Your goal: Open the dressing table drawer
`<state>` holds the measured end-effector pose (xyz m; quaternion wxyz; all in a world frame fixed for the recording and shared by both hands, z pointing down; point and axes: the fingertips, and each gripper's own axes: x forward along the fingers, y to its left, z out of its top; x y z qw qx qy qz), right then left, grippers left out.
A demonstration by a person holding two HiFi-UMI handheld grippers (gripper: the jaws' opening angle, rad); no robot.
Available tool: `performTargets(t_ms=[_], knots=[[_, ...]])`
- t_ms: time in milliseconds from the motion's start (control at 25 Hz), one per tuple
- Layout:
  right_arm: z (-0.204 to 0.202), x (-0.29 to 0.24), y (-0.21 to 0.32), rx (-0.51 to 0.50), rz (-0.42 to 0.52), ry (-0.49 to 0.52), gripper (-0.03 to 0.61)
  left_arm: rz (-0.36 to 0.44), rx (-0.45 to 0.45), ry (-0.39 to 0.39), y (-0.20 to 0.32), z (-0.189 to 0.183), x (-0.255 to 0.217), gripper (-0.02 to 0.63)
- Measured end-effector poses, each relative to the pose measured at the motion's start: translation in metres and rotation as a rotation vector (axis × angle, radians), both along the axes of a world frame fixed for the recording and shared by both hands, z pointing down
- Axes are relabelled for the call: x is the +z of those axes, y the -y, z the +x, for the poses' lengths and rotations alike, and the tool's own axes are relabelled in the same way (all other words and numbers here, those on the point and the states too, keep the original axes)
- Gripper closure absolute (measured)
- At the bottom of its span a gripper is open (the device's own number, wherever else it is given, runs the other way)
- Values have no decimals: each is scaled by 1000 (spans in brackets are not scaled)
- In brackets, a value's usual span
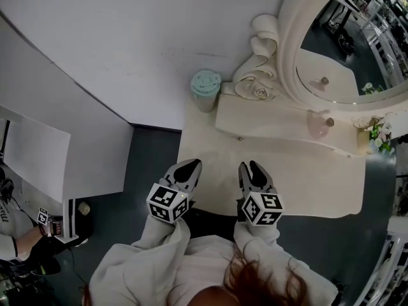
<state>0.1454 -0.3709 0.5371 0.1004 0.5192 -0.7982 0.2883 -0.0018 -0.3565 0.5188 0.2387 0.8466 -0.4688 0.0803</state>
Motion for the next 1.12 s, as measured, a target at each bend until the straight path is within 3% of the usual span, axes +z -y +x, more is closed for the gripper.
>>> performTargets(t_ms=[480, 720, 800, 880, 1120], knots=[[-15, 50, 65, -23, -62, -142, 390, -47, -2, 27, 26, 3, 10, 594], [-19, 69, 92, 26, -92, -168, 390, -57, -26, 33, 32, -8, 12, 594], [-17, 70, 93, 62, -80, -195, 435, -63, -32, 32, 31, -11, 14, 594], [-16, 70, 94, 82, -72, -204, 437, -65, -31, 30, 30, -12, 15, 594], [-17, 76, 91, 90, -102, -211, 440, -65, -9, 25, 25, -5, 15, 594]])
